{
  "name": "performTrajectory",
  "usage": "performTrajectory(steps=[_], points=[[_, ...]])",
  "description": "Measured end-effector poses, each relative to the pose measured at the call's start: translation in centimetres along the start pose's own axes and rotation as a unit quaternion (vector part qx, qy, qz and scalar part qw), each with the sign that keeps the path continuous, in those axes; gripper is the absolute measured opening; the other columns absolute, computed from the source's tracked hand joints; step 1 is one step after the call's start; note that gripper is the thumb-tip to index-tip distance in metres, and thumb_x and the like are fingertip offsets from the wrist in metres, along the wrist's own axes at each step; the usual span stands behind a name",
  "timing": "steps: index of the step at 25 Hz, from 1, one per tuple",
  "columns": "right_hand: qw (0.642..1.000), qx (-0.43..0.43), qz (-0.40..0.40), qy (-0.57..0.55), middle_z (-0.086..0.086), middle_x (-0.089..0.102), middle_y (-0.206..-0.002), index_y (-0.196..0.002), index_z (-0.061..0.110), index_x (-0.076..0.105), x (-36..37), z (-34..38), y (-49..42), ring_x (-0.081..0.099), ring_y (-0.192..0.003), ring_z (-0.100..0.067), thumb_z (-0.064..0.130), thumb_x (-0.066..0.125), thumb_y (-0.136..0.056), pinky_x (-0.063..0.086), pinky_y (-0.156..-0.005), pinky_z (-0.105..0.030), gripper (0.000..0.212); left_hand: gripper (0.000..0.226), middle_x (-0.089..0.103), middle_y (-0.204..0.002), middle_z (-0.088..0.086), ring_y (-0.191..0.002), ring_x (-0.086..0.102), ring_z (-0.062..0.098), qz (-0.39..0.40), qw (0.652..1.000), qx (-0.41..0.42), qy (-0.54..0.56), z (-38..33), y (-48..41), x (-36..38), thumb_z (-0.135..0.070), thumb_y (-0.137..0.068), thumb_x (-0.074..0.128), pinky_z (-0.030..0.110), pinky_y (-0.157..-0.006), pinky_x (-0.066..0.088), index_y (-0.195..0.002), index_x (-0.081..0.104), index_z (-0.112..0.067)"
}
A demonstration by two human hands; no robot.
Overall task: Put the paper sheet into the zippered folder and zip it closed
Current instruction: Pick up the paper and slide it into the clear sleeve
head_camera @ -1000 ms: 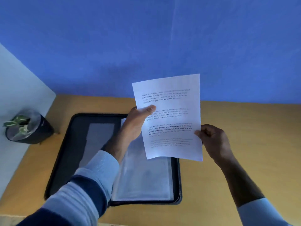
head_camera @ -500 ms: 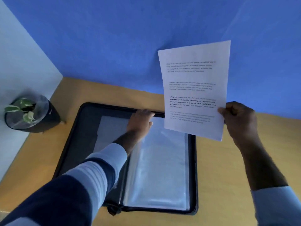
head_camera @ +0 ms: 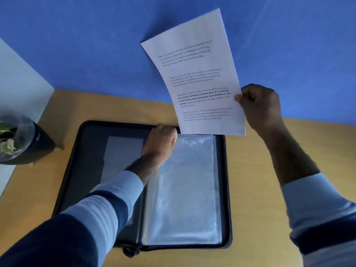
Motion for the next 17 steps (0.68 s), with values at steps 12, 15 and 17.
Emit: performTrajectory(steps=[12, 15, 17], points=[[0.990, -0.073, 0.110, 0.052, -0.012, 0.075, -0.091, -0.083, 0.010, 0.070, 4.4, 3.9, -3.5, 0.065, -0.076, -0.021, 0.010, 0.068, -0.091, 0.051, -0.069, -0.030, 0.008, 0.012, 0.062, -0.105, 0.005, -0.093, 0.063, 0.029, 0.081, 0.995, -0.002, 0.063, -2.5, 0.2, 0.3, -0.016, -0.098, 0.056, 0.046, -0.071, 0.054, -0.102, 0.067, -0.012], [0.988, -0.066, 0.128, 0.059, -0.010, 0.072, -0.087, -0.085, 0.008, 0.071, 5.2, 4.5, -3.6, 0.059, -0.074, -0.016, 0.010, 0.069, -0.091, 0.046, -0.068, -0.026, 0.006, 0.020, 0.064, -0.108, 0.006, -0.098, 0.063, 0.029, 0.084, 0.995, -0.009, 0.053, -3.4, 0.4, 0.1, -0.018, -0.102, 0.051, 0.046, -0.077, 0.053, -0.111, 0.068, -0.013], [0.985, -0.073, 0.135, 0.073, -0.005, 0.068, -0.084, -0.086, 0.009, 0.071, 5.2, 5.0, -3.7, 0.058, -0.072, -0.013, 0.011, 0.069, -0.091, 0.044, -0.064, -0.021, 0.006, 0.019, 0.061, -0.110, 0.006, -0.097, 0.062, 0.029, 0.077, 0.996, -0.024, 0.034, -3.8, 0.6, -0.2, -0.015, -0.102, 0.051, 0.046, -0.073, 0.055, -0.111, 0.068, -0.013]])
Point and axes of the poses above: each hand's wrist, its own y-axis away from the middle knuckle, its own x-axis out of the palm, z = x × y, the point moved 6 cm from there along -y, towards the middle knuckle
